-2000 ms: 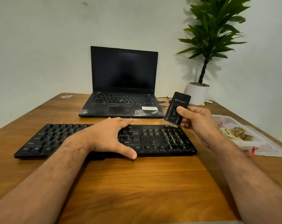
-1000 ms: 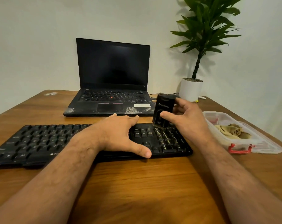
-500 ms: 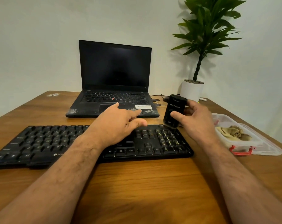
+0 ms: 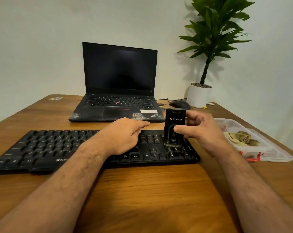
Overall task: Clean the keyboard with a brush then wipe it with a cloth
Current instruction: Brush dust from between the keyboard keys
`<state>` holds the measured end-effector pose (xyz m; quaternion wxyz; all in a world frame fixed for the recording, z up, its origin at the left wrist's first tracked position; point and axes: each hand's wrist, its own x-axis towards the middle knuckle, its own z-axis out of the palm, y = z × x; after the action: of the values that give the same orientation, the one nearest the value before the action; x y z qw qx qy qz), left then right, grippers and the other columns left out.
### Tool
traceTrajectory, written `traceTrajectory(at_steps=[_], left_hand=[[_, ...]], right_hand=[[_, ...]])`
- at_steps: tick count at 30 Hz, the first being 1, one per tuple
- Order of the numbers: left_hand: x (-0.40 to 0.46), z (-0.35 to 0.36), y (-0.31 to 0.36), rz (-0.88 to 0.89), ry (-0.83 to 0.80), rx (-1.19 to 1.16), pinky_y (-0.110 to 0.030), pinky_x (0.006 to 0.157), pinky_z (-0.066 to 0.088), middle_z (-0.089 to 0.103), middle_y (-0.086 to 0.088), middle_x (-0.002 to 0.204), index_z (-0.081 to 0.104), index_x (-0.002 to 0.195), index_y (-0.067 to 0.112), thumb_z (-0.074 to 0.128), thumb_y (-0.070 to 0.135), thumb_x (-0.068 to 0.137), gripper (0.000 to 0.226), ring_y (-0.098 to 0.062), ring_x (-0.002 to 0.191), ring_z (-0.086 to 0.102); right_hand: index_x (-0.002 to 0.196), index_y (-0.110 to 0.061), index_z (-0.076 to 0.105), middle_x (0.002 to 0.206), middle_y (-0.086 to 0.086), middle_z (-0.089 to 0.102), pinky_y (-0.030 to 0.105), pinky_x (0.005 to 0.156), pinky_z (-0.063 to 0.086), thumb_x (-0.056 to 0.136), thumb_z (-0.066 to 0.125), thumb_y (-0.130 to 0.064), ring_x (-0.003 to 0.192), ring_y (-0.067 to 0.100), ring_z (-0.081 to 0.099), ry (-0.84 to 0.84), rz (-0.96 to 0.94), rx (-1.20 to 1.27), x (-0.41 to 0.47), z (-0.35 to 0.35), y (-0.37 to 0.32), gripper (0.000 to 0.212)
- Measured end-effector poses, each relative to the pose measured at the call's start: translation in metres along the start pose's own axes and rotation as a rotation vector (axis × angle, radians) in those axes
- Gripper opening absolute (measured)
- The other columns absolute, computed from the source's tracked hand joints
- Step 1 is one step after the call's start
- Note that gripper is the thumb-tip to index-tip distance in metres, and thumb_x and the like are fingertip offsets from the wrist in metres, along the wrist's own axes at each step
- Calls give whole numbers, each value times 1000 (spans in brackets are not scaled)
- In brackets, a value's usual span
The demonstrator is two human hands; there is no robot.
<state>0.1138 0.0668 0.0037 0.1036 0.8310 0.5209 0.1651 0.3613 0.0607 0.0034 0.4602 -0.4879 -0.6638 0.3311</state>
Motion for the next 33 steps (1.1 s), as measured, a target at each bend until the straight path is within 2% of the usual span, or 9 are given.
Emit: traceTrajectory(at_steps=[7,12,14,16,19,22,27,30,33], left_hand=[[0,-2,1,-1,-51,15,-32,115,34,49,10,150,39,150,40,47,37,102,48,-10,136,44],[-4,-3,3,8,-208,24,-48,125,13,32,19,158,20,155,43,67,91,47,127,-10,147,26],[-6,-3,4,-11,-241,35,-47,125,2,25,18,161,13,157,41,71,86,45,134,-12,149,20],[-8,-5,6,-24,-250,58,-43,124,-2,22,16,162,10,158,38,72,82,46,135,-13,150,17],[-9,-6,7,-35,-250,62,-44,124,-2,22,16,162,9,158,37,73,82,48,135,-11,149,19],[-9,-8,10,-49,-248,62,-44,124,0,23,16,162,9,158,36,75,79,51,133,-12,148,20],[-10,-9,12,-45,-242,57,-44,125,3,25,14,162,9,158,34,76,77,53,132,-13,148,22],[-10,-9,11,-49,-243,52,-44,125,6,25,14,162,10,158,33,77,76,52,133,-12,148,22],[-10,-10,12,-45,-247,55,-44,125,10,25,13,162,10,158,32,76,77,51,134,-11,147,24]], right_hand=[[128,-33,66,112,-16,73,21,83,51,81,83,-24,107,-2,65,176,-10,-161,5,7,-1,50],[122,-34,69,106,-12,77,27,88,58,79,83,-16,100,3,71,59,-18,-109,-5,9,-5,48],[127,-32,66,111,-12,74,3,83,48,84,79,-21,88,-5,66,169,9,-156,-3,11,-9,47],[135,-25,62,119,-8,70,-13,58,28,88,76,-22,79,-14,53,259,51,-207,-1,5,-8,49],[131,-28,64,111,-15,70,-4,69,43,83,80,-25,85,-9,62,195,38,-171,-7,8,-10,51],[131,-33,64,110,-10,74,28,83,56,80,83,-29,97,2,69,173,41,-206,-4,15,-5,55],[138,-27,59,116,-7,72,9,66,43,84,80,-30,96,0,67,324,54,-233,1,5,-3,58],[129,-35,65,106,-14,73,18,75,52,80,83,-27,94,-3,67,145,32,-174,-6,13,-5,53],[130,-34,65,107,-12,74,23,75,54,82,81,-28,95,3,68,235,29,-210,-2,16,-5,51]])
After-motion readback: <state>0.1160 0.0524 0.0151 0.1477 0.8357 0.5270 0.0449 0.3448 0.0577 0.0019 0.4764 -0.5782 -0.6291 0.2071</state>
